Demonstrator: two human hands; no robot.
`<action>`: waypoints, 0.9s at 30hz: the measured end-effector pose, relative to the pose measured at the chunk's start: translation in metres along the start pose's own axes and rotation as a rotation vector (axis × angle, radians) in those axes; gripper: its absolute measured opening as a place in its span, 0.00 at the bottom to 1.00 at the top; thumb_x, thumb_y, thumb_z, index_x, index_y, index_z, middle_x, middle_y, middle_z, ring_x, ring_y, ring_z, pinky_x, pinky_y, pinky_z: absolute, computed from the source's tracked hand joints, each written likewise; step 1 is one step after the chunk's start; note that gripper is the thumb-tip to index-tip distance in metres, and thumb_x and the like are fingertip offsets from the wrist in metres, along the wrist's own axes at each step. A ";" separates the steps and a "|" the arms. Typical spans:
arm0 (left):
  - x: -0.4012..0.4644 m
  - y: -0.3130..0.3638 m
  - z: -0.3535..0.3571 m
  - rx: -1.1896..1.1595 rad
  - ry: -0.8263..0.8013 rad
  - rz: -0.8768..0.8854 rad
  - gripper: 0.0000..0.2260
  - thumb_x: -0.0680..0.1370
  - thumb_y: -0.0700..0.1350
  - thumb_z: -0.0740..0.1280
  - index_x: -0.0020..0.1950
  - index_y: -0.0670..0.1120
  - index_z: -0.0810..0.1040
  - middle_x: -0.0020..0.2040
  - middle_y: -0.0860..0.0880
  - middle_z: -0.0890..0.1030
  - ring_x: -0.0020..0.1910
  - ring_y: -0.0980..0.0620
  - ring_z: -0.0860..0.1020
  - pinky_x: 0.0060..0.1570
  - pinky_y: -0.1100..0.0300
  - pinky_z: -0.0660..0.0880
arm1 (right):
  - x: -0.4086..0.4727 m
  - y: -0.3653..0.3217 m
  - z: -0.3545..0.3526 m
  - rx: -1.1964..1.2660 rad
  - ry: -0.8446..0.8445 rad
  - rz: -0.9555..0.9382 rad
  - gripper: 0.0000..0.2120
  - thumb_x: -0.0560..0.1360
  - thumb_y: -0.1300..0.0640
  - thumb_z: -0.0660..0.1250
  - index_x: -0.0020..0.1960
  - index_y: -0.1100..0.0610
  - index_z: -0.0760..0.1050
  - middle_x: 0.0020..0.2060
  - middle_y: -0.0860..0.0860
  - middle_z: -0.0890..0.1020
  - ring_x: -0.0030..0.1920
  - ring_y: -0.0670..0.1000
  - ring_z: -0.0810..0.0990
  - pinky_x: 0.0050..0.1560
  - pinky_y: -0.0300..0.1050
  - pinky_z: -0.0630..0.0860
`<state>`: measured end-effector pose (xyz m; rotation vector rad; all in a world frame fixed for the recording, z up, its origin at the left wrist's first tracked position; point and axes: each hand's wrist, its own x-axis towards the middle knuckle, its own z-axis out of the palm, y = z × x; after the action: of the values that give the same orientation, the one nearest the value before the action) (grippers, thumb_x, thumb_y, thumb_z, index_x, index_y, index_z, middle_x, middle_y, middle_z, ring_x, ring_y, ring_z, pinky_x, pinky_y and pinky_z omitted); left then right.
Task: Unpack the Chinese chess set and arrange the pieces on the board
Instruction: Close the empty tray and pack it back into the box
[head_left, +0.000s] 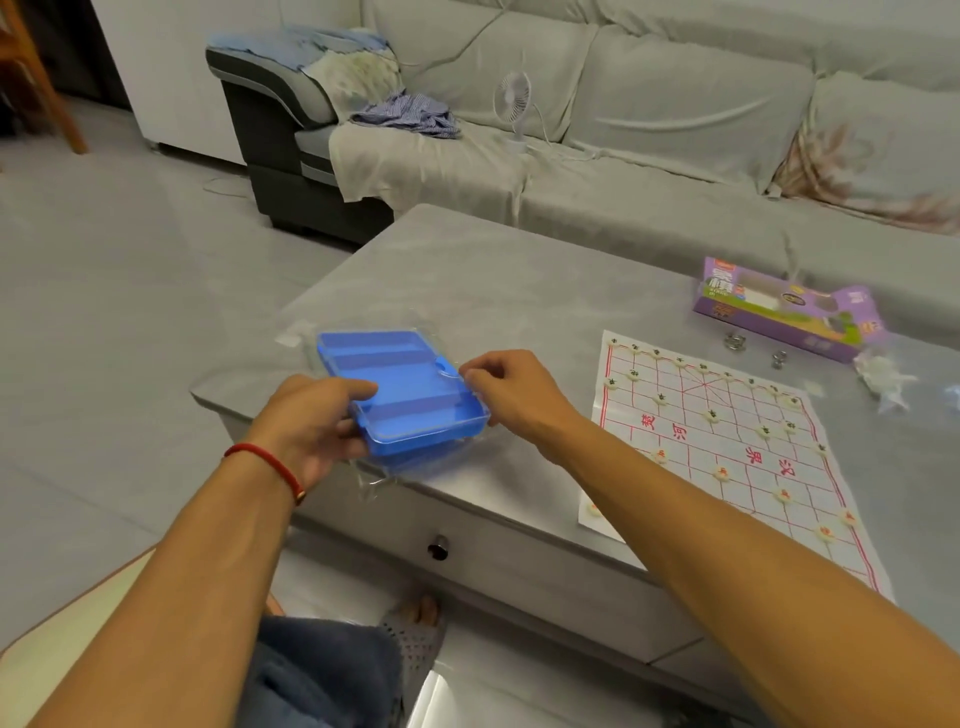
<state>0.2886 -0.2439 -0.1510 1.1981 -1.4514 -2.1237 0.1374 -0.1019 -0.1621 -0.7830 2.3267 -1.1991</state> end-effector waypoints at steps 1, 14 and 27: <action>-0.002 0.000 0.001 0.041 -0.009 0.009 0.07 0.78 0.36 0.67 0.56 0.38 0.77 0.45 0.38 0.83 0.37 0.44 0.84 0.27 0.55 0.80 | 0.000 0.002 0.001 -0.022 0.010 0.003 0.11 0.78 0.55 0.63 0.53 0.55 0.83 0.48 0.50 0.84 0.48 0.52 0.82 0.50 0.53 0.82; 0.021 -0.010 -0.008 0.910 0.245 0.279 0.13 0.73 0.51 0.71 0.42 0.40 0.81 0.27 0.47 0.82 0.31 0.49 0.84 0.44 0.53 0.82 | 0.008 0.011 0.012 -0.239 0.055 -0.169 0.17 0.78 0.57 0.67 0.66 0.56 0.78 0.56 0.52 0.83 0.51 0.48 0.80 0.56 0.42 0.77; 0.037 -0.016 0.001 1.120 0.320 0.332 0.09 0.78 0.45 0.65 0.45 0.40 0.72 0.47 0.38 0.78 0.43 0.38 0.74 0.38 0.54 0.67 | -0.006 0.017 0.008 -0.355 0.077 0.035 0.20 0.75 0.52 0.70 0.62 0.62 0.74 0.51 0.55 0.80 0.50 0.57 0.80 0.54 0.54 0.78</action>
<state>0.2683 -0.2600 -0.1824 1.3483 -2.5104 -0.7568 0.1418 -0.0947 -0.1801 -0.8175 2.6461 -0.8225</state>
